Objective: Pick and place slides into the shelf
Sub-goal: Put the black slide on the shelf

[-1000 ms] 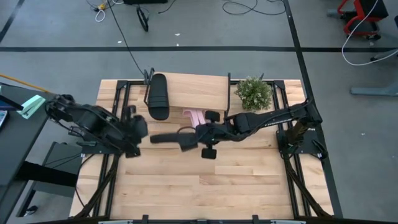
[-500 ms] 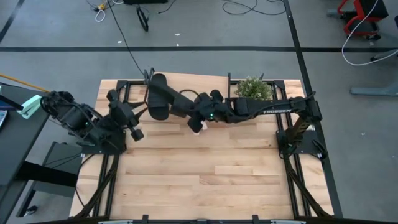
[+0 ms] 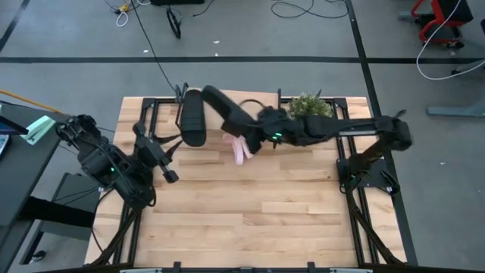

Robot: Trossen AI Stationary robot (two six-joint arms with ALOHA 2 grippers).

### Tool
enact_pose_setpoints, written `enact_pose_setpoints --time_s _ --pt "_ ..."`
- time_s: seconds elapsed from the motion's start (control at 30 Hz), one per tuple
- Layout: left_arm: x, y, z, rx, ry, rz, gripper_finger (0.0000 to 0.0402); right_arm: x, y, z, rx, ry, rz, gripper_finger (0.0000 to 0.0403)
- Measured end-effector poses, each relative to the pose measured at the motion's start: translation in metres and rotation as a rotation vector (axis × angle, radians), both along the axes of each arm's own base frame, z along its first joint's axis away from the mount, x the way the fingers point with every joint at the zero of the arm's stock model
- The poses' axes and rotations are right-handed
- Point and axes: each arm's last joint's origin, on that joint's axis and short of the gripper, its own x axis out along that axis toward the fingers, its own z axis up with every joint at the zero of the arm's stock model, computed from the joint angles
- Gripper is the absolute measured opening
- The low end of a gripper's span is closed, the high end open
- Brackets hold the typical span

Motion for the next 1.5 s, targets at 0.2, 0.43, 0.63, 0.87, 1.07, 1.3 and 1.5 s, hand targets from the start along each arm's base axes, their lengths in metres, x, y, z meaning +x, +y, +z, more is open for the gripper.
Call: enact_pose_setpoints --time_s 0.2,0.43,0.63,0.87,1.07,1.3,1.5 --pt "0.008 -0.006 -0.006 0.042 0.005 0.020 0.0066 -0.065 0.034 -0.028 0.026 -0.279 -0.010 0.0053" --pt "0.014 -0.009 -0.009 0.079 -0.023 0.047 0.0071 -0.092 0.045 -0.082 0.190 -0.847 -0.064 0.0053" --pt "0.014 -0.009 -0.008 0.095 -0.079 0.069 0.0071 -0.058 0.057 -0.117 0.275 -0.922 -0.167 0.0053" --pt "0.014 -0.009 -0.008 0.096 -0.079 0.069 0.0061 0.009 0.058 -0.118 0.349 -0.954 -0.152 0.0053" --pt "0.013 -0.008 -0.008 0.095 -0.064 0.065 0.0063 0.041 0.046 -0.117 0.321 -0.906 -0.160 0.0053" --pt "0.013 -0.008 -0.008 0.092 -0.065 0.066 0.0057 0.051 0.039 -0.138 0.422 -0.910 -0.224 0.0053" --pt "0.013 -0.008 -0.008 0.063 -0.094 0.073 0.0051 0.052 0.025 -0.150 0.497 -0.894 -0.264 0.0053"
